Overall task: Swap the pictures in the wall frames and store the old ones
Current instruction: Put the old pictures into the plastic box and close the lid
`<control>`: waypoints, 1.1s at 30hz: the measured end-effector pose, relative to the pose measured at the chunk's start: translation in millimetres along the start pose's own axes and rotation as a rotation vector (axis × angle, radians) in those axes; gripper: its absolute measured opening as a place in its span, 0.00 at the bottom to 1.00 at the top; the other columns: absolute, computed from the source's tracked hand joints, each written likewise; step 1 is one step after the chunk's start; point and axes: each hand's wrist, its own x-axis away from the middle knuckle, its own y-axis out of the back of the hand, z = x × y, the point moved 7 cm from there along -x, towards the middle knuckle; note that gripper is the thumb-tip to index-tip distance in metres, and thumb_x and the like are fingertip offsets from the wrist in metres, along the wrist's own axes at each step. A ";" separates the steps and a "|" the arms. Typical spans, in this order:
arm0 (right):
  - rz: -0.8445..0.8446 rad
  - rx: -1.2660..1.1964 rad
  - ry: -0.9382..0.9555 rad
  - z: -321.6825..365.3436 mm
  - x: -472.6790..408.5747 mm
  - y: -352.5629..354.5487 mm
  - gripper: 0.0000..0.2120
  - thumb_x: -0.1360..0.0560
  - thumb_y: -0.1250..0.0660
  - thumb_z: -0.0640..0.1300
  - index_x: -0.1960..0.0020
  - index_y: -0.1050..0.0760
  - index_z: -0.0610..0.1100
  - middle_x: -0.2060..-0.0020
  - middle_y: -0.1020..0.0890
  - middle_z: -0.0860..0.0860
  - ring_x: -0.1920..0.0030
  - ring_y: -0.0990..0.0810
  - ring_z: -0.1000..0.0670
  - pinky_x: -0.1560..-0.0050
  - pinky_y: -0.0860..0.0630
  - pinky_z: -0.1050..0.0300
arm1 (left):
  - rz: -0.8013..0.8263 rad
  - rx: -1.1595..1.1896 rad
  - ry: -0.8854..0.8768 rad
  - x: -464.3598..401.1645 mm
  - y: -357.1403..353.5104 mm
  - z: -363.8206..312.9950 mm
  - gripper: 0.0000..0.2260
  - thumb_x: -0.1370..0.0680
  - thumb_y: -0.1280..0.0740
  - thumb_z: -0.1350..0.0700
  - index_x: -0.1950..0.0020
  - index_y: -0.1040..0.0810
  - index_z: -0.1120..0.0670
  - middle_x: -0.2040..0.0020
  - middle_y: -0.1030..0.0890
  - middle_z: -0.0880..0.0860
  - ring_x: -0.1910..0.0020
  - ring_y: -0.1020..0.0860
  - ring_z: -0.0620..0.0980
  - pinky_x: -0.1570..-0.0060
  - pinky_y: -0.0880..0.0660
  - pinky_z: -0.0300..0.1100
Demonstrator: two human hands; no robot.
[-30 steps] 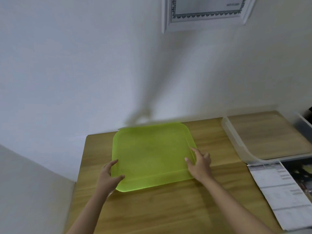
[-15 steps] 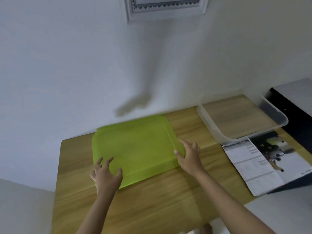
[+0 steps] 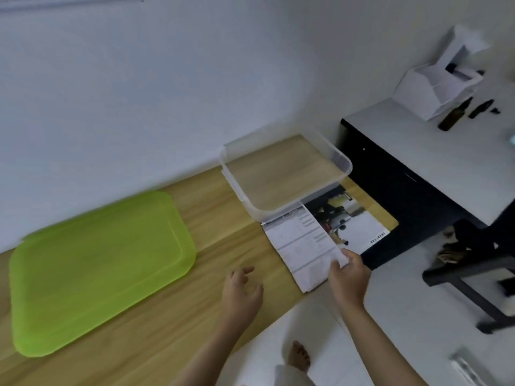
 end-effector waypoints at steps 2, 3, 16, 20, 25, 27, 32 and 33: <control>0.019 -0.050 -0.104 -16.0 -17.3 13.6 0.18 0.27 0.37 0.34 0.37 0.27 0.40 0.40 0.27 0.41 0.43 0.26 0.42 0.47 0.25 0.53 | 0.042 0.015 0.044 -4.8 -30.3 -10.7 0.17 0.27 0.32 0.59 0.38 0.26 0.53 0.40 0.25 0.52 0.45 0.25 0.48 0.45 0.27 0.42; 0.054 -0.076 -0.150 -22.4 -24.4 15.7 0.18 0.26 0.37 0.34 0.37 0.28 0.41 0.41 0.27 0.44 0.46 0.25 0.45 0.53 0.25 0.58 | 0.053 0.013 0.068 -8.1 -43.5 -15.5 0.17 0.27 0.32 0.58 0.38 0.27 0.53 0.40 0.25 0.52 0.44 0.25 0.47 0.44 0.26 0.44; 0.331 -0.206 -0.305 -55.7 -72.4 -1.3 0.15 0.27 0.36 0.36 0.43 0.26 0.48 0.47 0.24 0.52 0.57 0.24 0.54 0.63 0.29 0.62 | -0.176 0.280 0.341 -29.0 -110.8 -38.4 0.17 0.29 0.31 0.64 0.41 0.25 0.55 0.48 0.21 0.54 0.53 0.20 0.53 0.50 0.20 0.52; 0.329 -0.250 -0.306 -61.2 -77.0 -1.5 0.13 0.27 0.34 0.36 0.45 0.25 0.48 0.52 0.23 0.50 0.58 0.23 0.53 0.63 0.27 0.63 | -0.176 0.321 0.374 -32.7 -112.9 -40.6 0.15 0.30 0.31 0.67 0.45 0.23 0.56 0.56 0.22 0.54 0.54 0.21 0.56 0.50 0.21 0.55; 0.359 -0.392 -0.353 -72.0 -75.5 4.2 0.14 0.26 0.32 0.37 0.44 0.26 0.49 0.52 0.22 0.47 0.53 0.19 0.49 0.59 0.20 0.57 | -0.062 0.418 0.372 -29.8 -124.8 -42.6 0.17 0.31 0.32 0.73 0.46 0.23 0.58 0.51 0.22 0.56 0.54 0.21 0.54 0.51 0.20 0.51; 0.376 -0.424 -0.330 -72.7 -77.1 8.6 0.13 0.26 0.32 0.37 0.46 0.26 0.51 0.50 0.22 0.48 0.50 0.20 0.48 0.58 0.19 0.56 | -0.012 0.445 0.362 -26.9 -132.2 -44.7 0.19 0.31 0.33 0.74 0.45 0.24 0.57 0.50 0.23 0.52 0.55 0.21 0.51 0.61 0.20 0.44; 0.378 -0.438 -0.312 -72.9 -85.3 12.8 0.12 0.26 0.33 0.36 0.47 0.27 0.52 0.48 0.23 0.54 0.49 0.22 0.52 0.57 0.20 0.57 | -0.025 0.369 0.333 -22.8 -142.6 -43.0 0.19 0.29 0.34 0.71 0.43 0.26 0.52 0.49 0.23 0.54 0.55 0.20 0.54 0.64 0.18 0.50; 0.383 -0.452 -0.322 -73.5 -85.8 11.6 0.12 0.26 0.33 0.36 0.47 0.27 0.51 0.48 0.23 0.53 0.49 0.22 0.52 0.55 0.20 0.56 | -0.055 0.302 0.312 -24.0 -141.0 -43.0 0.19 0.28 0.33 0.69 0.43 0.26 0.51 0.49 0.23 0.53 0.55 0.20 0.54 0.61 0.18 0.52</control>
